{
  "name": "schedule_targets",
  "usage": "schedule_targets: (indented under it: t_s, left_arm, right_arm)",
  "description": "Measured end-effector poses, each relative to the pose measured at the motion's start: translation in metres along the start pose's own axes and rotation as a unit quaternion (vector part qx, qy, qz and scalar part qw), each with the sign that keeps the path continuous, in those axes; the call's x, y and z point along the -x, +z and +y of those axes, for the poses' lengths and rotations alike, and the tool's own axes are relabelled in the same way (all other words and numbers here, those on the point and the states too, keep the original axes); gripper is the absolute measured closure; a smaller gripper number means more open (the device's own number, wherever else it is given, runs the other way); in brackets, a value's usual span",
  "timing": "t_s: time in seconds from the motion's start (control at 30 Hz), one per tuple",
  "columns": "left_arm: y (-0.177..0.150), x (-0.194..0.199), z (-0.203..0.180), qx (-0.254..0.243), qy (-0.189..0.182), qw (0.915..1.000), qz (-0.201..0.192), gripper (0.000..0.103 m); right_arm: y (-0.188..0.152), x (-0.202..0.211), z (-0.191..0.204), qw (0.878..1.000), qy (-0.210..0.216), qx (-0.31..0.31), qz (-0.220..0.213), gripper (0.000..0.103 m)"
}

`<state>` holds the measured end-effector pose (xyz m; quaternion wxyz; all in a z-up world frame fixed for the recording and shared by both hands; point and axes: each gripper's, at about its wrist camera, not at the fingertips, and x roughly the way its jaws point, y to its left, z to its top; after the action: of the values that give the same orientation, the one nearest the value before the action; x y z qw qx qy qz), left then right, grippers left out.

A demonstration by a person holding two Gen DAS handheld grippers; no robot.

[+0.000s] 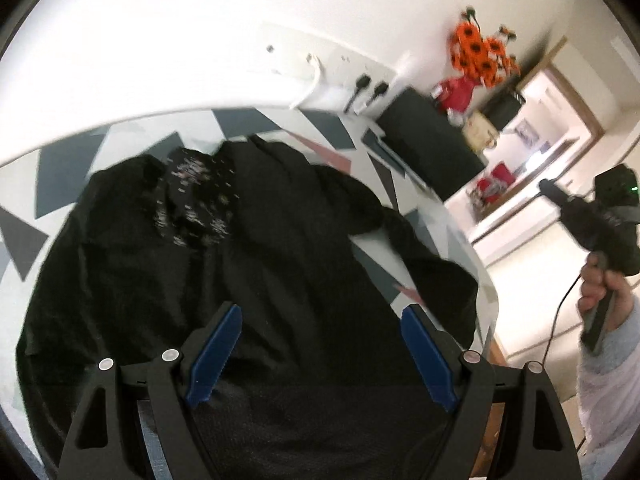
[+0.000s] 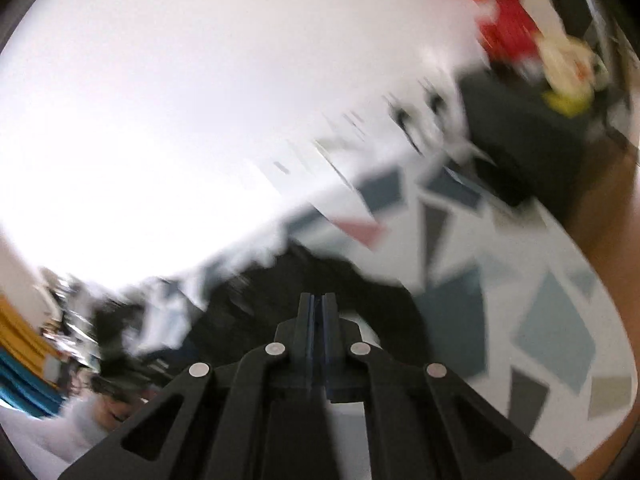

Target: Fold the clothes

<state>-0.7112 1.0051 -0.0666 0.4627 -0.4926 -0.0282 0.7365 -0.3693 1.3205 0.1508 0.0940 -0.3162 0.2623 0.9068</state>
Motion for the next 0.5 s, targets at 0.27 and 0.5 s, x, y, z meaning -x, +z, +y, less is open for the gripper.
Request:
schedule_targets:
  t_s: [0.27, 0.5]
  left_arm:
    - [-0.031, 0.019, 0.029, 0.054, 0.017, 0.9981, -0.026, 0.021]
    - [-0.054, 0.000, 0.018, 0.032, 0.032, 0.9988, 0.016, 0.021]
  right_arm:
    - [-0.043, -0.031, -0.022, 0.990, -0.126, 0.036, 0.055, 0.034]
    - [-0.131, -0.085, -0.077, 0.967, -0.192, 0.030, 0.164, 0.056]
